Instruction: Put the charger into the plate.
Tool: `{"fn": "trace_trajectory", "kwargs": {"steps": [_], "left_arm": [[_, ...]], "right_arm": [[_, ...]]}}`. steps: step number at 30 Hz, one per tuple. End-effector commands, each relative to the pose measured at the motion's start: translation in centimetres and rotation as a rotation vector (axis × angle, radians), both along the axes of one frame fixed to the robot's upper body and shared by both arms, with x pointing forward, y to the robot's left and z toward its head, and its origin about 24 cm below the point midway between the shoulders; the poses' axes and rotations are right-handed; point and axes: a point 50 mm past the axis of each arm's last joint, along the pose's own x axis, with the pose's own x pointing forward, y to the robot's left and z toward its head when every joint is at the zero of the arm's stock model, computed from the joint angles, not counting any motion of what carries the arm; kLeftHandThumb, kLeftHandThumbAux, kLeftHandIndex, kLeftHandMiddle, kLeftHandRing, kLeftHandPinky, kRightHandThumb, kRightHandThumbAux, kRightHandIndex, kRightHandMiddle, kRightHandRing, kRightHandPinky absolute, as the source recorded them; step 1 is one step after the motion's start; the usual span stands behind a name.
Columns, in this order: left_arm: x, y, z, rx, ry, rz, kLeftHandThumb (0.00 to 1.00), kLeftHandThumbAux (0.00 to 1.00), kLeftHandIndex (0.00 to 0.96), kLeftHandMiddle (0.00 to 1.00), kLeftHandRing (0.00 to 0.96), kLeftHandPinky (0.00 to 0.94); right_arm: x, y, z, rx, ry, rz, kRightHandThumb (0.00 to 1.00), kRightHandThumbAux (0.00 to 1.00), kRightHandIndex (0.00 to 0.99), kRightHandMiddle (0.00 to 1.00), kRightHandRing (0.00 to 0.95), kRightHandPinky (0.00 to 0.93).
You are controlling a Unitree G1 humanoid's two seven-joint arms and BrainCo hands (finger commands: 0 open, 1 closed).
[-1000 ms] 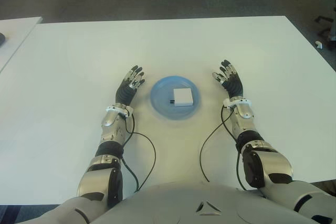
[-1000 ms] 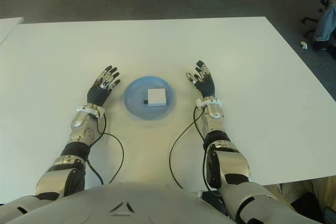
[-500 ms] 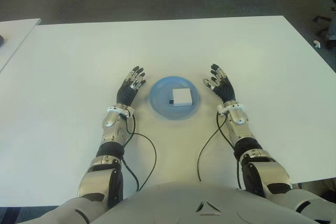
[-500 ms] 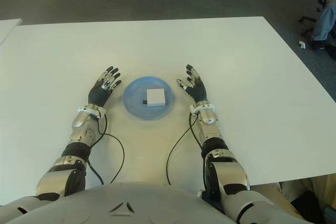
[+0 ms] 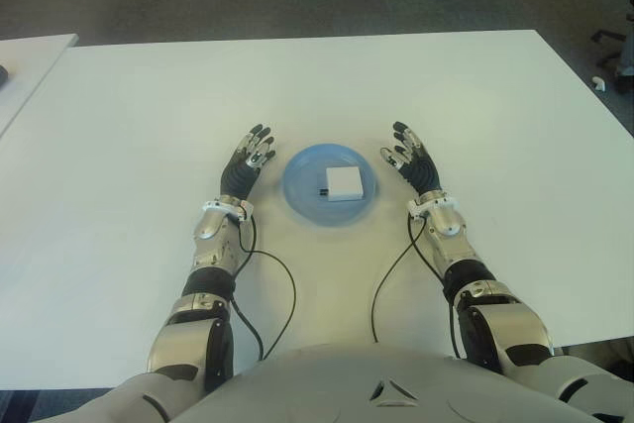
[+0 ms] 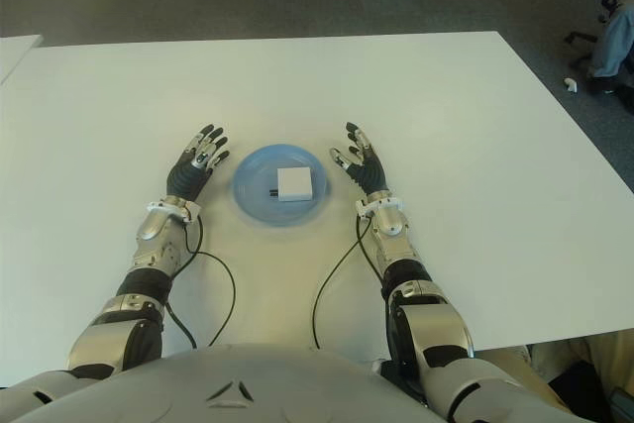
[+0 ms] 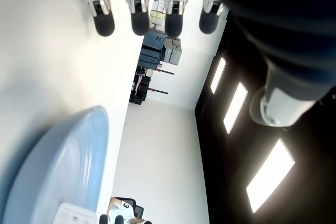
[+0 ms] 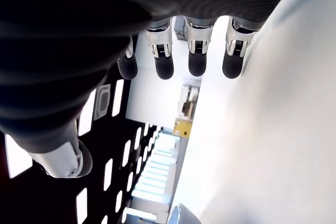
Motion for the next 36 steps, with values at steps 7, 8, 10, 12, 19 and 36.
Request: {"fn": "trace_trajectory", "kwargs": {"steps": [7,8,10,12,19,36], "left_arm": [[-0.8,-0.4,-1.4,0.0,0.074,0.009,0.048,0.552,0.0,0.08,0.04,0.0],[-0.8,-0.4,-1.4,0.002,0.073,0.009,0.047,0.553,0.0,0.078,0.039,0.0],[-0.8,-0.4,-1.3,0.008,0.072,0.009,0.046,0.556,0.0,0.074,0.037,0.0],[-0.7,-0.4,-1.3,0.014,0.071,0.01,0.042,0.561,0.0,0.066,0.031,0.0],[-0.6,-0.4,-1.2,0.042,0.062,0.01,0.04,0.573,0.0,0.052,0.02,0.0],[-0.6,0.0,-1.4,0.066,0.065,0.013,0.072,0.592,0.0,0.038,0.008,0.002]], "right_arm": [[-1.4,-1.0,-2.3,-0.042,0.117,-0.036,0.123,0.581,0.0,0.0,0.0,0.0],[-1.3,-1.0,-2.4,-0.04,0.122,-0.039,0.122,0.581,0.0,0.0,0.0,0.0],[-1.3,-1.1,-2.5,-0.032,0.139,-0.05,0.122,0.584,0.0,0.0,0.0,0.0],[-1.3,-1.2,-2.6,-0.023,0.155,-0.06,0.12,0.589,0.0,0.0,0.0,0.0],[-1.1,-1.3,-3.0,0.001,0.205,-0.091,0.114,0.596,0.0,0.0,0.0,0.0],[-0.9,-1.0,-3.2,0.034,0.23,-0.11,0.109,0.593,0.0,0.0,0.0,0.0]]}}
